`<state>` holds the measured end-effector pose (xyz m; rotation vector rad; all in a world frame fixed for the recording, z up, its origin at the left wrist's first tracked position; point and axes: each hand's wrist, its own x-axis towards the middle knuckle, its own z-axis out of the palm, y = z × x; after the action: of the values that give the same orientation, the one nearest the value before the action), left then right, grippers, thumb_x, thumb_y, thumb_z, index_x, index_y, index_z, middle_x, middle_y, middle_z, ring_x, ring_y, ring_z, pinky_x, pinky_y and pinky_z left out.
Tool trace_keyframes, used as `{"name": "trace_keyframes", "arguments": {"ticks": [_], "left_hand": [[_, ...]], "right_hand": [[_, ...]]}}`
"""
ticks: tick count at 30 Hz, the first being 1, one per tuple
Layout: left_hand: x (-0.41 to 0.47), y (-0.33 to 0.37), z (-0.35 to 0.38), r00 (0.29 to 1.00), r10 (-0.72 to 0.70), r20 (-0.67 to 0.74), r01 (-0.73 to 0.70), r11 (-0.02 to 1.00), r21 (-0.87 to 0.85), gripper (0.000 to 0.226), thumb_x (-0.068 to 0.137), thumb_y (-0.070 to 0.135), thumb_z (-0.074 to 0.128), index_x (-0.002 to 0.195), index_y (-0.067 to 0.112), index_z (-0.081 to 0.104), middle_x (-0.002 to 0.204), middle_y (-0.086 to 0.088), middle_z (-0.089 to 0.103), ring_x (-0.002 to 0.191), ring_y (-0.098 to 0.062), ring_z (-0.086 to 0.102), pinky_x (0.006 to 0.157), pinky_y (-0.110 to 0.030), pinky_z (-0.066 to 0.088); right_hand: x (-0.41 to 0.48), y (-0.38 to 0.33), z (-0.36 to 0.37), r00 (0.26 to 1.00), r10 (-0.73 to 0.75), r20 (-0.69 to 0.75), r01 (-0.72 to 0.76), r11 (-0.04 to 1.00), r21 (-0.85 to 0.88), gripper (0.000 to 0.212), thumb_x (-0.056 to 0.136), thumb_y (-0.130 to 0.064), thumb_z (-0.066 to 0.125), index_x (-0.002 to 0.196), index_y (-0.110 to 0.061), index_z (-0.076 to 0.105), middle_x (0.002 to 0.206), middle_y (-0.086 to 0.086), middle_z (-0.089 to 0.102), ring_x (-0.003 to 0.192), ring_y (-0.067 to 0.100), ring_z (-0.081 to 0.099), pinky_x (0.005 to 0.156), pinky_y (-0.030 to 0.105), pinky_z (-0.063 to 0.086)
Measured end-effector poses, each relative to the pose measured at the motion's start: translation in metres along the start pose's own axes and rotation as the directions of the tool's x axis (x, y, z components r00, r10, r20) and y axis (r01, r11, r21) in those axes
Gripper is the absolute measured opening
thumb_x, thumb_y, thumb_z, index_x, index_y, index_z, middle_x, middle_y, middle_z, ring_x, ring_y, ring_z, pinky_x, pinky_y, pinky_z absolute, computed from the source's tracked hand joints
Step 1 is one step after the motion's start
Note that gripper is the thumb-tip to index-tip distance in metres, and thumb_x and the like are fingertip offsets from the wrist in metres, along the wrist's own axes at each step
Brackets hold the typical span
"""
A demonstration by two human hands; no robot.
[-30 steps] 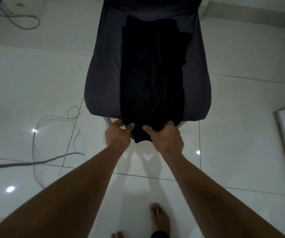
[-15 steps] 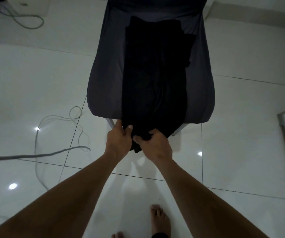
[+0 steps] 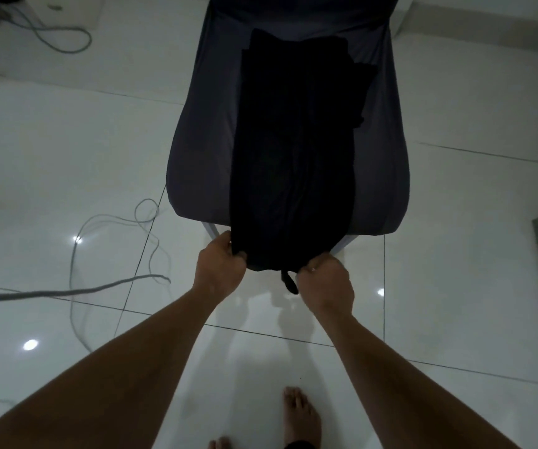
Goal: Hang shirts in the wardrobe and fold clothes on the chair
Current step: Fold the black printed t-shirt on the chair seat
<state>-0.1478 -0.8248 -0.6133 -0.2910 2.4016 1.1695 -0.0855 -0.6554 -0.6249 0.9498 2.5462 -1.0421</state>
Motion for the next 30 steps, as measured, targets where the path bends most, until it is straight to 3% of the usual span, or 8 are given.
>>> {"name": "trace_keyframes", "arguments": {"ticks": [4, 7, 11, 15, 18, 21, 25, 30], "left_hand": [[0.011, -0.005, 0.005, 0.979, -0.143, 0.148, 0.153, 0.987, -0.055, 0.038, 0.083, 0.012, 0.075, 0.12, 0.012, 0.068, 0.106, -0.005, 0.072, 0.102, -0.026, 0.066, 0.086, -0.03, 0.049], [0.012, -0.01, 0.006, 0.962, -0.196, 0.19, 0.219, 0.97, -0.104, 0.039, 0.085, 0.018, 0.077, 0.122, 0.008, 0.069, 0.11, -0.006, 0.071, 0.106, -0.025, 0.064, 0.09, -0.029, 0.046], [-0.004, -0.014, 0.001, 0.942, -0.238, 0.235, 0.276, 0.95, -0.144, 0.036, 0.09, 0.019, 0.07, 0.125, 0.009, 0.066, 0.108, -0.005, 0.067, 0.105, -0.022, 0.061, 0.088, -0.03, 0.042], [-0.036, -0.014, -0.009, 0.929, -0.27, 0.252, 0.347, 0.871, -0.346, 0.037, 0.097, 0.02, 0.059, 0.132, 0.006, 0.06, 0.112, -0.003, 0.065, 0.102, -0.016, 0.059, 0.088, -0.026, 0.039], [-0.065, -0.005, -0.02, 0.93, -0.261, 0.257, 0.341, 0.873, -0.348, 0.042, 0.1, 0.034, 0.056, 0.13, 0.006, 0.061, 0.111, -0.002, 0.067, 0.09, -0.005, 0.06, 0.074, -0.016, 0.042], [-0.091, 0.001, -0.042, 0.875, -0.216, 0.434, 0.376, 0.868, -0.324, 0.066, 0.086, 0.06, 0.065, 0.128, 0.009, 0.064, 0.116, 0.001, 0.072, 0.104, -0.014, 0.068, 0.096, -0.027, 0.049], [-0.127, 0.025, -0.077, 0.71, -0.103, 0.697, 0.43, 0.847, -0.312, 0.044, 0.089, 0.026, 0.071, 0.129, 0.014, 0.06, 0.119, -0.001, 0.073, 0.111, -0.02, 0.069, 0.097, -0.034, 0.053], [-0.124, 0.075, -0.12, 0.803, -0.148, 0.577, 0.453, 0.781, -0.43, 0.057, 0.083, 0.007, 0.075, 0.131, 0.019, 0.047, 0.117, -0.008, 0.072, 0.098, -0.022, 0.074, 0.074, -0.033, 0.06]], "right_hand": [[0.03, 0.004, -0.009, 0.987, 0.138, 0.076, -0.157, 0.913, 0.376, 0.072, 0.088, -0.013, 0.068, 0.15, -0.015, 0.033, 0.111, -0.008, 0.056, 0.106, 0.017, 0.058, 0.089, 0.031, 0.046], [0.048, 0.008, -0.015, 0.979, 0.049, 0.196, -0.116, 0.931, 0.347, 0.037, 0.085, -0.006, 0.073, 0.12, -0.007, 0.061, 0.106, 0.002, 0.067, 0.099, 0.02, 0.066, 0.085, 0.029, 0.049], [0.034, 0.015, -0.033, 0.937, -0.009, 0.35, -0.141, 0.905, 0.401, 0.018, 0.089, -0.011, 0.072, 0.101, -0.023, 0.065, 0.093, -0.012, 0.067, 0.086, 0.001, 0.061, 0.079, 0.02, 0.044], [-0.003, 0.023, -0.05, 0.873, 0.085, 0.48, -0.32, 0.843, 0.432, 0.024, 0.089, -0.023, 0.072, 0.111, -0.014, 0.072, 0.101, -0.002, 0.078, 0.098, 0.011, 0.07, 0.079, 0.019, 0.046], [-0.035, 0.019, -0.066, 0.82, 0.101, 0.563, -0.437, 0.747, 0.502, 0.036, 0.093, -0.032, 0.069, 0.122, -0.011, 0.068, 0.108, 0.002, 0.078, 0.105, 0.019, 0.072, 0.101, 0.032, 0.05], [-0.064, 0.011, -0.093, 0.737, 0.038, 0.674, -0.52, 0.669, 0.531, 0.036, 0.094, -0.025, 0.068, 0.126, -0.008, 0.065, 0.119, 0.009, 0.074, 0.112, 0.026, 0.07, 0.107, 0.041, 0.049], [-0.093, -0.002, -0.132, 0.68, -0.016, 0.733, -0.539, 0.667, 0.515, 0.035, 0.096, -0.01, 0.063, 0.131, -0.005, 0.063, 0.124, 0.01, 0.072, 0.116, 0.028, 0.068, 0.107, 0.043, 0.05], [-0.099, -0.039, -0.172, 0.809, 0.079, 0.583, -0.474, 0.675, 0.566, 0.03, 0.099, -0.012, 0.061, 0.129, -0.016, 0.063, 0.114, 0.006, 0.076, 0.107, 0.023, 0.072, 0.082, 0.034, 0.059]]}}
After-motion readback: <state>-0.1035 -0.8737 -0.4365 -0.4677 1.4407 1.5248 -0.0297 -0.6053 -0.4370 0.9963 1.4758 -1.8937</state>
